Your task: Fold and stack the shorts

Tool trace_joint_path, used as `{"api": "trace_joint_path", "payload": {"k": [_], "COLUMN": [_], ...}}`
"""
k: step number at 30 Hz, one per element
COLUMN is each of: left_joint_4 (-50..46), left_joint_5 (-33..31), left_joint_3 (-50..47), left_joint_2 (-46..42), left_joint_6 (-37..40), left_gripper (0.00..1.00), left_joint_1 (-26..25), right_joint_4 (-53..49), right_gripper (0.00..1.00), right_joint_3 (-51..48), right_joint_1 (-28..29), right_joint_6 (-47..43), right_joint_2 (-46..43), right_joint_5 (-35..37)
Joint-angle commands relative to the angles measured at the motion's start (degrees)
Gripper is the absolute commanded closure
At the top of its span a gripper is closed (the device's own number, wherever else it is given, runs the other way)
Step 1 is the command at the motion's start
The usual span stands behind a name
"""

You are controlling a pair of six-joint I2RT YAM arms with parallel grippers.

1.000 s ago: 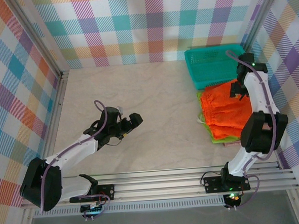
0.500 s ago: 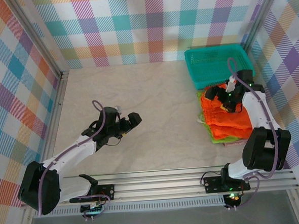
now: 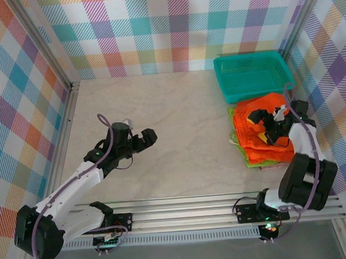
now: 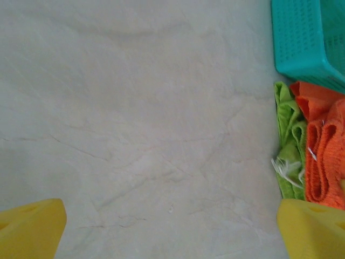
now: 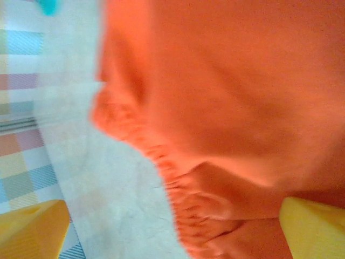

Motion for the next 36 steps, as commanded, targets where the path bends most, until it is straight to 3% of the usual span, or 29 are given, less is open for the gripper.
{"api": "trace_joint_path", "payload": {"k": [1, 5, 10, 16, 19, 24, 29, 34, 36], "left_joint_4": [-8.49, -5.7, 11.58, 32.01, 45.98, 58.34, 66.37, 72.23, 68.32], "left_joint_5": [-14.47, -28.14, -38.9, -37.93, -38.5, -37.58, -36.85, -30.47, -27.45], "left_joint_3": [3.96, 2.86, -6.07, -17.88, -24.28, -28.02, -27.94, -27.13, -25.0], "left_joint_2": [-3.72, -7.34, -9.4, -8.22, -4.76, 5.74, 15.03, 22.33, 22.64], "left_joint_6": [7.57, 17.67, 30.56, 33.25, 38.14, 36.77, 36.45, 34.87, 35.84], "left_gripper": [0.0, 0.0, 0.0, 0.0, 0.0, 0.0, 0.0, 0.0, 0.0], "left_joint_1": [0.55, 0.69, 2.15, 12.18, 13.99, 17.03, 18.89, 21.32, 21.37], "right_joint_4": [7.23, 16.92, 33.08, 45.71, 53.66, 66.14, 72.61, 75.18, 78.45], "right_gripper": [0.01, 0.01, 0.01, 0.01, 0.0, 0.01, 0.01, 0.01, 0.01], "right_joint_3": [-0.69, -5.85, -15.41, -20.65, -23.07, -26.28, -26.89, -27.42, -28.3], "right_joint_1": [1.65, 8.52, 19.59, 20.85, 21.93, 23.3, 23.29, 22.78, 22.54], "right_joint_6": [1.62, -1.45, -19.2, -23.99, -25.52, -26.96, -27.62, -26.4, -26.21], "right_joint_2": [-7.85, -15.26, -18.54, -11.22, -6.66, -0.52, 6.29, 8.14, 9.99], "right_joint_5": [-2.11, 11.96, 26.69, 26.13, 25.71, 29.51, 27.33, 28.73, 28.39]}}
